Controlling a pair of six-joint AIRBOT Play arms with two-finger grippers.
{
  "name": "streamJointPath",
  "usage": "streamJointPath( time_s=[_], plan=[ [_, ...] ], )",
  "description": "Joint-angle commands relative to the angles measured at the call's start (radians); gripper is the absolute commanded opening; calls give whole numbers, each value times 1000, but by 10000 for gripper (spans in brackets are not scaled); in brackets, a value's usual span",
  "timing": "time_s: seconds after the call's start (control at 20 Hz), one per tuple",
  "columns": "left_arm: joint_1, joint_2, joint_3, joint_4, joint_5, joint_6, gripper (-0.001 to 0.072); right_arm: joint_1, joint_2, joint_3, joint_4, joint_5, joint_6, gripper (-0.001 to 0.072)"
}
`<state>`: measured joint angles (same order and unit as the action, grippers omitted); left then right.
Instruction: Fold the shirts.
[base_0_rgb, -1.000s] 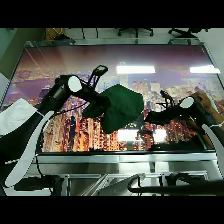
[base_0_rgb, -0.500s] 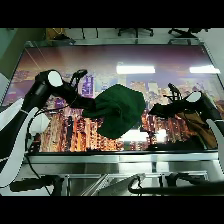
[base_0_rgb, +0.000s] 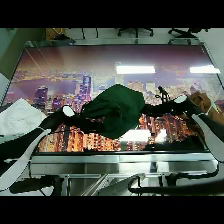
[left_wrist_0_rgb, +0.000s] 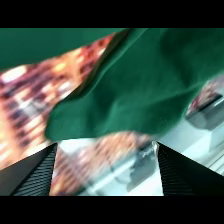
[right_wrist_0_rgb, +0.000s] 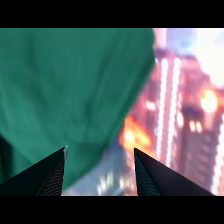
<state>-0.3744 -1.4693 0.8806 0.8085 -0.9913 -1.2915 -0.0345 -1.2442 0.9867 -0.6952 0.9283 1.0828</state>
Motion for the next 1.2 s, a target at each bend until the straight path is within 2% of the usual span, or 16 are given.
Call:
streamJointPath(
  time_s=[0.0, 0.1, 0.15, 0.25, 0.3, 0.45, 0.65, 0.8, 1.0, 1.15],
  plan=[
    [-63, -84, -6, -75, 116, 38, 656, 48, -46, 0, 44, -110, -44, 480],
    [-76, -135, 33, -76, 97, 38, 654, 63, -67, 0, 46, -117, -45, 467],
    [-76, -154, 53, -77, 84, 37, 599, 69, -72, 0, 50, -113, -49, 296],
    [-68, -173, 100, -76, 48, 38, 110, 69, -68, 1, 83, -108, -109, 105],
    [-58, -172, 126, -76, 26, 43, 17, 67, -60, 5, 96, -104, -128, 23],
    [-23, -110, 211, -74, -20, 45, 14, 58, 0, 73, 93, -50, -156, 23],
    [41, 85, 400, -76, -85, 40, 11, 20, 163, 254, 91, 23, -155, 22],
    [60, 237, 621, -68, -100, 15, 12, 9, 291, 434, 90, 78, -136, 22],
    [126, 402, 982, -65, -86, -29, 11, 8, 465, 692, 68, 71, -137, 21],
    [212, 491, 1222, 51, -71, -105, 12, 8, 553, 858, -9, 26, -131, 21]
  ],
)
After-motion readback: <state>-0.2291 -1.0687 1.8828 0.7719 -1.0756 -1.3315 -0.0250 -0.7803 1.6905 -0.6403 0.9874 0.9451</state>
